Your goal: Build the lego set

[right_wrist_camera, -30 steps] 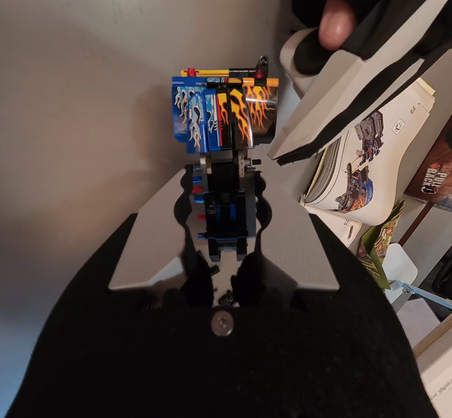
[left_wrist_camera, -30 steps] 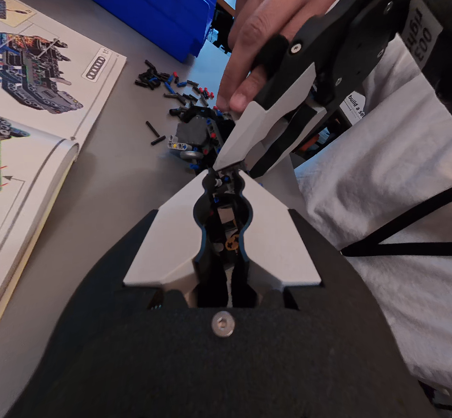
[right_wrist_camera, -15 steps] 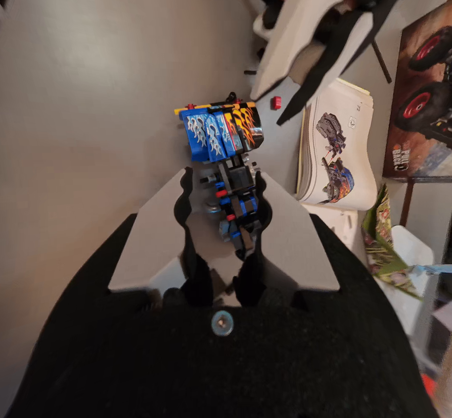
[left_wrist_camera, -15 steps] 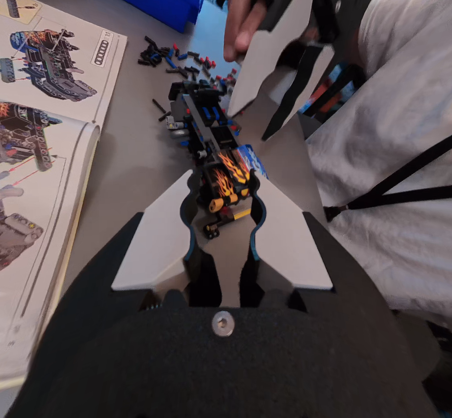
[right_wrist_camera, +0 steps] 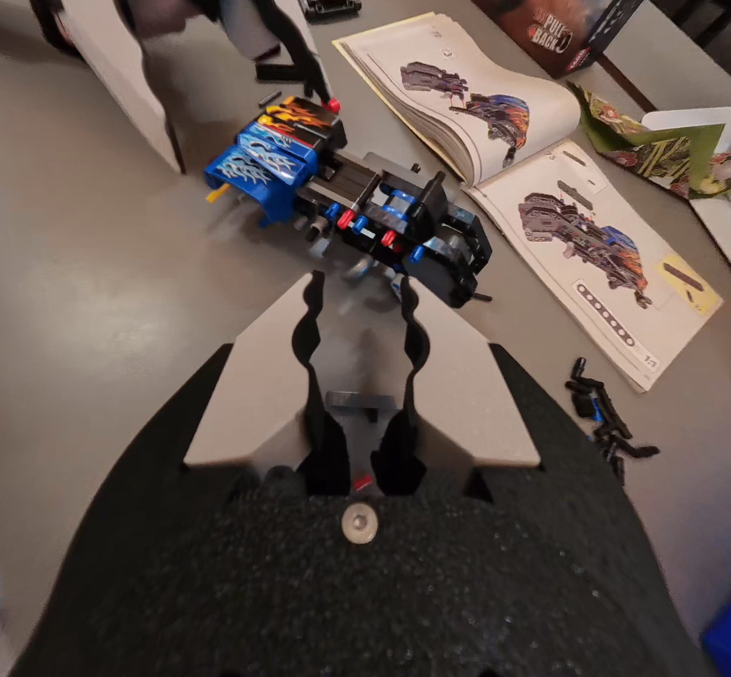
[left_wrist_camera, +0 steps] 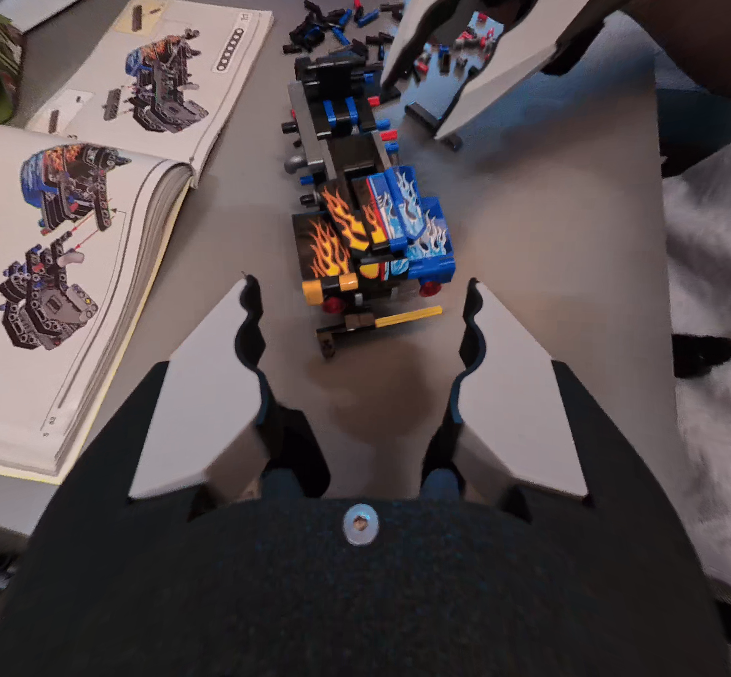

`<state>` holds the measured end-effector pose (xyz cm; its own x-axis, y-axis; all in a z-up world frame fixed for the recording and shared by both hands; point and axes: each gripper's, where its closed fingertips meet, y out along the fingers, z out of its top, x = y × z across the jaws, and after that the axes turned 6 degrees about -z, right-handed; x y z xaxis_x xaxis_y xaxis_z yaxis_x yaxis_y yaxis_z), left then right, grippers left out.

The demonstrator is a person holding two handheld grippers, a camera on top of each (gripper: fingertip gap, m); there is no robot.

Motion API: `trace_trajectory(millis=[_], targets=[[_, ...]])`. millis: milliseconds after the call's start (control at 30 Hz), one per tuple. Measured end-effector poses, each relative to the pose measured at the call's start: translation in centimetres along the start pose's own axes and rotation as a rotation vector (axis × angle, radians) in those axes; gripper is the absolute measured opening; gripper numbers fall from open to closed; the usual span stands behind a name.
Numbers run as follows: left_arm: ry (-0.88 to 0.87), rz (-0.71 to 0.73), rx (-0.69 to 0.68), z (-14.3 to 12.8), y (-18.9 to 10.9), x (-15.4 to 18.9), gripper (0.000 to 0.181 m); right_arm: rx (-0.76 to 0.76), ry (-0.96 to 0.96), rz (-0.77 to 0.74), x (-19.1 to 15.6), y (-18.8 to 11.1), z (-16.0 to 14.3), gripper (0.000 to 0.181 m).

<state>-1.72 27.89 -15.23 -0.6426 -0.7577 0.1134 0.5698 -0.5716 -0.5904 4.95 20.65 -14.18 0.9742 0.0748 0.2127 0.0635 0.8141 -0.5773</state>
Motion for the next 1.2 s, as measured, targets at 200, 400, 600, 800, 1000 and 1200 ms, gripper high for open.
trace_trajectory(millis=[200, 400, 600, 800, 1000, 1200], targets=[[-0.038, 0.084, 0.006, 0.2, 1.8, 0.4, 0.104, 0.06, -0.127, -0.086, 5.4, -0.8, 0.4, 0.052], [-0.124, 0.098, 0.055, 0.8, 2.3, 0.3, 0.084, -0.024, -0.213, 0.12, 4.1, 3.7, -1.1, 0.059], [-0.197, 0.206, 0.071, 1.1, 2.7, 0.4, 0.084, -0.045, -0.157, 0.033, 4.7, 4.1, -1.1, 0.054], [-0.241, 0.239, 0.055, 1.1, 2.9, 1.0, 0.083, -0.043, -0.135, 0.01, 4.3, 3.9, -1.3, 0.055], [-0.249, 0.219, 0.071, 1.3, 3.0, 1.3, 0.084, -0.028, -0.146, 0.02, 4.5, 3.8, -1.3, 0.055], [-0.224, 0.066, 0.103, 5.0, 0.6, 0.6, 0.077, -0.002, 0.003, 0.04, 4.6, -0.7, -0.6, 0.06]])
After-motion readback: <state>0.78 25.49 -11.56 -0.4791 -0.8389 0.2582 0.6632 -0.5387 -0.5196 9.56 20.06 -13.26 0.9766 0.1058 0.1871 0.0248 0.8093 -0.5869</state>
